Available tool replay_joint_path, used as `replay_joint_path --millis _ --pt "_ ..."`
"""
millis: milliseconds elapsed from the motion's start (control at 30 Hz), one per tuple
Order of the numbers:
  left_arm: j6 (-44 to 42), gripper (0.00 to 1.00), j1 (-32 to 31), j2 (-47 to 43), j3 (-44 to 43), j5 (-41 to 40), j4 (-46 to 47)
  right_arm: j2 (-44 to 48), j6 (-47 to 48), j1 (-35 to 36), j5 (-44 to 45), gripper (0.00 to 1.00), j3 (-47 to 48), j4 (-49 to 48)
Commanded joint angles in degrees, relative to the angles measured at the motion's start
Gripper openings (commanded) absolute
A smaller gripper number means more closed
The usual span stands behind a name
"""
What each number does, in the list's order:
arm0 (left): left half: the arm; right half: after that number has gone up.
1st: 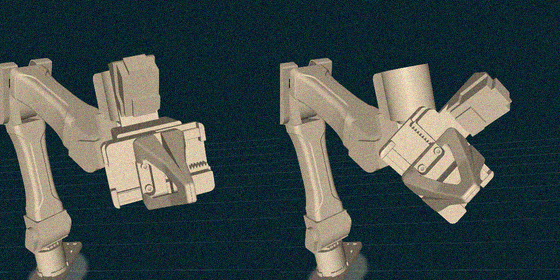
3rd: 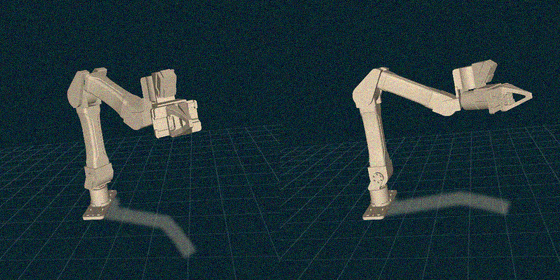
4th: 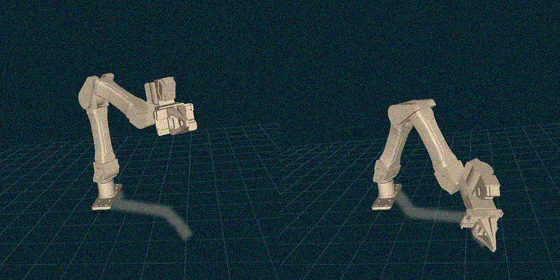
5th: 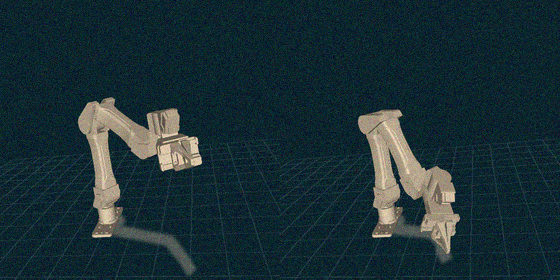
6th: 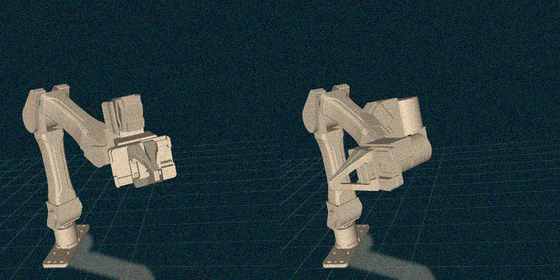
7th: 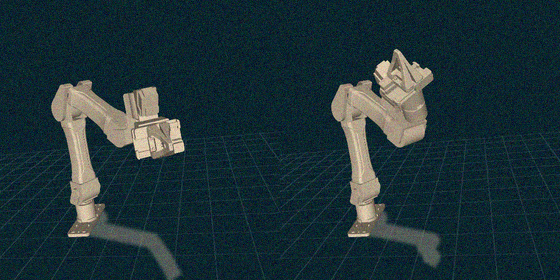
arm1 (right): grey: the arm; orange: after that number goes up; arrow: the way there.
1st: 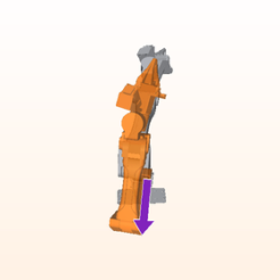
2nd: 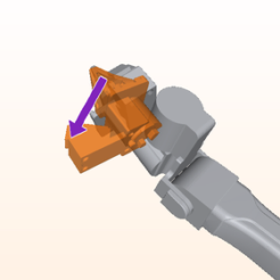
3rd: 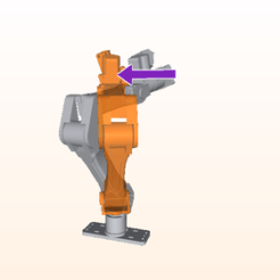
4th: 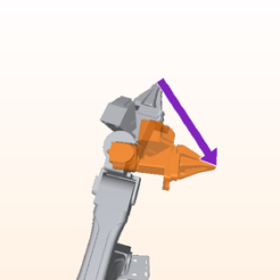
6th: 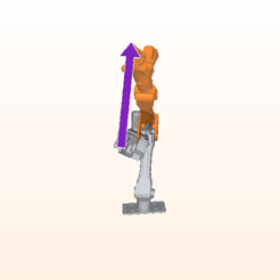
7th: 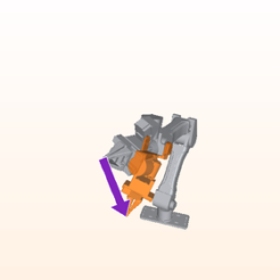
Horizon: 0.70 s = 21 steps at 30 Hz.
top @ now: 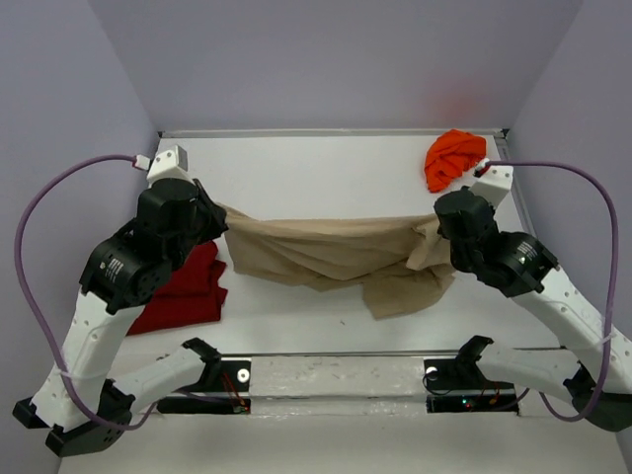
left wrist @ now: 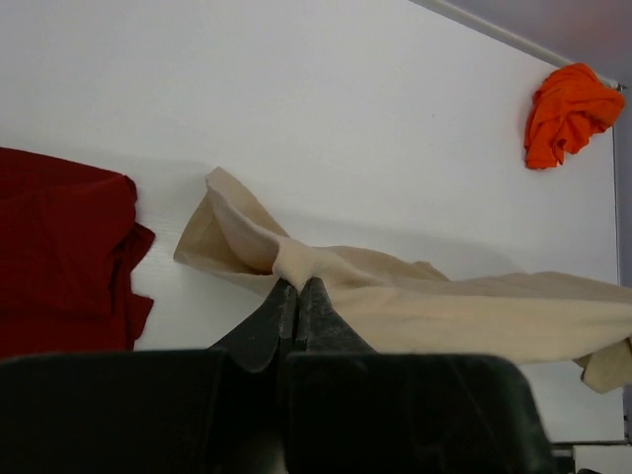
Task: Fold and stack the t-shirts
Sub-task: Flatten out the tshirt
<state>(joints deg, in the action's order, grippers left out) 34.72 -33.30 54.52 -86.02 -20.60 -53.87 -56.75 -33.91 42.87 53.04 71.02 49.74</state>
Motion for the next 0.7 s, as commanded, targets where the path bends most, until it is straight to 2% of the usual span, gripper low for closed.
replay_joint_path --millis 0,167,333,500,667 --pt "3.2 0.00 -0.1 -2.9 -4.2 -6.5 -4.5 1.7 -1.4 1.6 10.1 0.00 6.0 7.5" --pt "4.2 0.00 -0.2 -5.1 -11.2 -10.4 -8.6 3.0 2.6 2.1 12.1 0.00 10.8 6.2" --pt "3.6 0.00 0.6 -6.2 -17.0 -10.4 -11.1 1.4 5.9 5.6 15.5 0.00 18.9 8.5" --pt "0.2 0.00 6.6 -7.5 -20.0 -6.5 -11.1 -0.5 8.6 8.2 16.8 0.00 23.3 8.4" --pt "-2.6 0.00 10.6 -6.3 -21.1 -3.9 -11.0 -1.9 12.1 9.9 17.6 0.00 22.8 4.2"
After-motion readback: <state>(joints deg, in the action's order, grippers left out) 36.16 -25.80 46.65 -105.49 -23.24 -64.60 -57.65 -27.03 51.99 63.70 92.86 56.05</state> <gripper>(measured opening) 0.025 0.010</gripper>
